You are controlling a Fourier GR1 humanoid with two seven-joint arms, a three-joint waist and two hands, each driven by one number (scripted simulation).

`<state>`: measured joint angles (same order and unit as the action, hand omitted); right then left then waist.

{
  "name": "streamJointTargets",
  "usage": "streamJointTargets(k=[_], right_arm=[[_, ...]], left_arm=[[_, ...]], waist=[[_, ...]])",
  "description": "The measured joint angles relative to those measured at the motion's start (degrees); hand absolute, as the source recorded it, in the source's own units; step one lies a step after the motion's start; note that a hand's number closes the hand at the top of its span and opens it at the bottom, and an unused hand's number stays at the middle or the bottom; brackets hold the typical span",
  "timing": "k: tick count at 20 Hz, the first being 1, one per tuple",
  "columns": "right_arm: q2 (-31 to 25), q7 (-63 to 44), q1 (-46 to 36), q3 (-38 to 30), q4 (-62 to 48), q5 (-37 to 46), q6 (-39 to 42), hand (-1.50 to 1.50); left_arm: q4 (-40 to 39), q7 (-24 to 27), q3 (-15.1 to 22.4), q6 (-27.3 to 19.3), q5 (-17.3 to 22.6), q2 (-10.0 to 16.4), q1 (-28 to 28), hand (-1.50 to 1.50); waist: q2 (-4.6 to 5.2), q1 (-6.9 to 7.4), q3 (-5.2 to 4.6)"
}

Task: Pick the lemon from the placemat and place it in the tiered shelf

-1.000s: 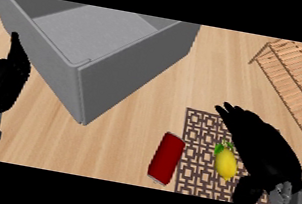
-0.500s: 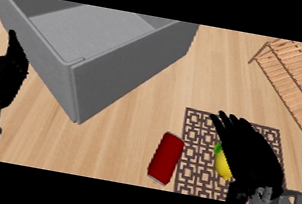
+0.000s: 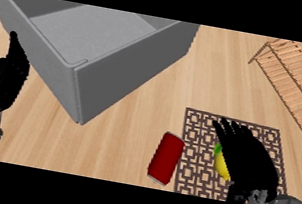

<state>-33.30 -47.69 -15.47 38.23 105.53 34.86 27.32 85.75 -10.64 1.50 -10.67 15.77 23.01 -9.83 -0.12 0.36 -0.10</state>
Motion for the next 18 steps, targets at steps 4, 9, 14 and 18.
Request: streamJointTargets(k=[4,9,14,18], right_arm=[[1.1,2.7,-0.1,-1.6,-2.5,1.7,-0.9,-1.5],[2.8,4.4,1.7,-1.4,-4.8,4.9,-2.2,-1.5],[4.9,6.6,2.2,-2.1,-8.8,6.9,-3.1,-1.5],[6.0,10.5,2.1,-3.0,-14.0,8.3,-5.0,-1.5]], left_arm=[[-1.0,0.5,-0.5,0.1,-0.9,-0.8,-0.5,0.0],[-0.4,0.2,-1.2,1.2,-1.1,-1.1,-0.1,0.0],[1.0,-1.6,-1.3,0.4,-2.2,-1.9,-0.2,0.0],[1.2,-1.6,-1.6,0.9,-2.7,-2.3,-0.2,0.0]], waist=[[0.04,0.05,-0.01],[0.03,0.1,-0.01],[0.03,0.18,-0.01],[0.08,0.25,-0.01]])
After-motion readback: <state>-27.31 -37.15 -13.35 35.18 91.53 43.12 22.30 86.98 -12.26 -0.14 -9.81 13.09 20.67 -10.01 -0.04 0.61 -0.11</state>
